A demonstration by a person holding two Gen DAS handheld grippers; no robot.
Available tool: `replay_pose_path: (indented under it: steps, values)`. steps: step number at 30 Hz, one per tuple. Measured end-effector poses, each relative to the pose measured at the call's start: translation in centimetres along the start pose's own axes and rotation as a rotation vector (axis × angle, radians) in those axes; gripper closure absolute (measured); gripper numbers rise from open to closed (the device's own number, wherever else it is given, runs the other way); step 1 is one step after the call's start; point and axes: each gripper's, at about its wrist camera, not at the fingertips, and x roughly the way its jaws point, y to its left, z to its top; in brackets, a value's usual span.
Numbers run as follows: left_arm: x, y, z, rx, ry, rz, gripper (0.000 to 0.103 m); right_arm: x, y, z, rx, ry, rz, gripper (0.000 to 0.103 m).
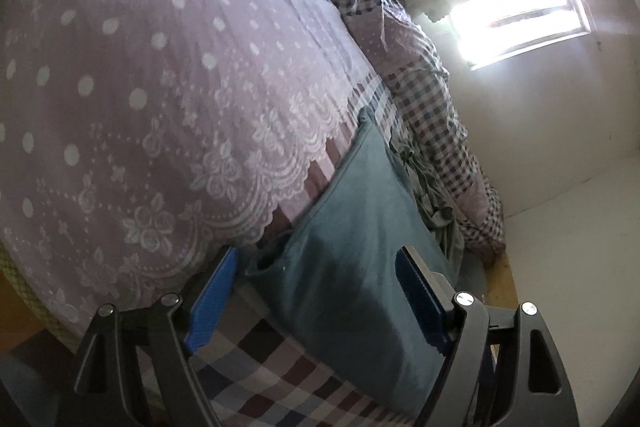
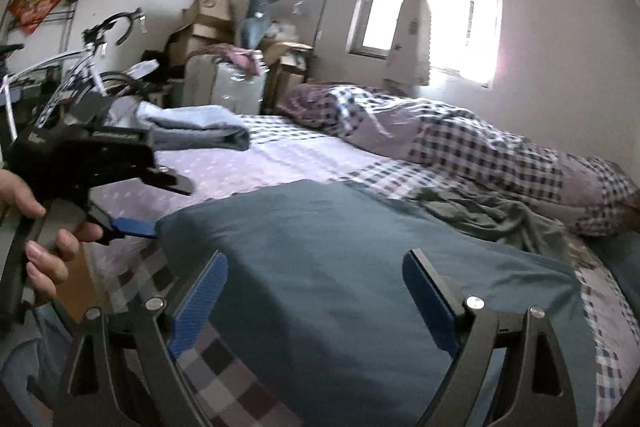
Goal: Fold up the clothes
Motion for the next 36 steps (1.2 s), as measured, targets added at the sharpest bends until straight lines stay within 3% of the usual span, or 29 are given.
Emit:
replay_pose_path:
  steps: [4,12,13,15,16,17,19,22,29,34,36]
  values:
    - [0.1,0.7,-0.5,-0.062,0.016,-0.037,0.02,1.1,2.1,-0.2,-0.059,0.001,0.032,0.011]
    - [0.3,0.8,-0.7,-0.074,0.022,-0.059,0.02,2.6,6.7,-1.0,-0.243,-0.021,0.081,0.011]
    - [0.1,0.8,-0.5,-0.075,0.018,-0.066,0.024,2.8,7.3,-1.1,-0.265,-0.026,0.088,0.011]
    - [-0.2,0.9,-0.3,-0.077,0.012,-0.071,0.043,3.3,8.7,-1.4,-0.334,-0.036,0.092,0.011]
    - [-0.3,0.9,-0.3,-0.077,0.013,-0.062,0.061,3.6,9.3,-1.6,-0.367,-0.039,0.091,0.011]
    - [-0.4,1.0,-0.2,-0.081,0.016,-0.059,0.07,3.8,9.9,-1.8,-0.395,-0.041,0.091,0.011]
    - [-0.5,1.3,0.0,-0.091,0.024,-0.059,0.077,4.3,10.9,-2.1,-0.448,-0.043,0.091,0.011]
    - [-0.8,1.4,0.2,-0.081,0.023,-0.06,0.097,5.1,12.1,-2.5,-0.501,-0.048,0.086,0.011]
    - [-1.8,1.1,0.4,-0.053,0.022,-0.126,0.099,6.7,14.1,-3.1,-0.615,-0.071,0.047,0.012]
    - [-1.9,1.4,0.5,-0.055,0.04,-0.152,0.099,7.8,14.8,-3.1,-0.658,-0.069,0.025,0.033]
    - [-2.1,1.6,0.5,-0.059,0.041,-0.159,0.099,8.5,14.9,-3.2,-0.684,-0.041,0.016,0.049]
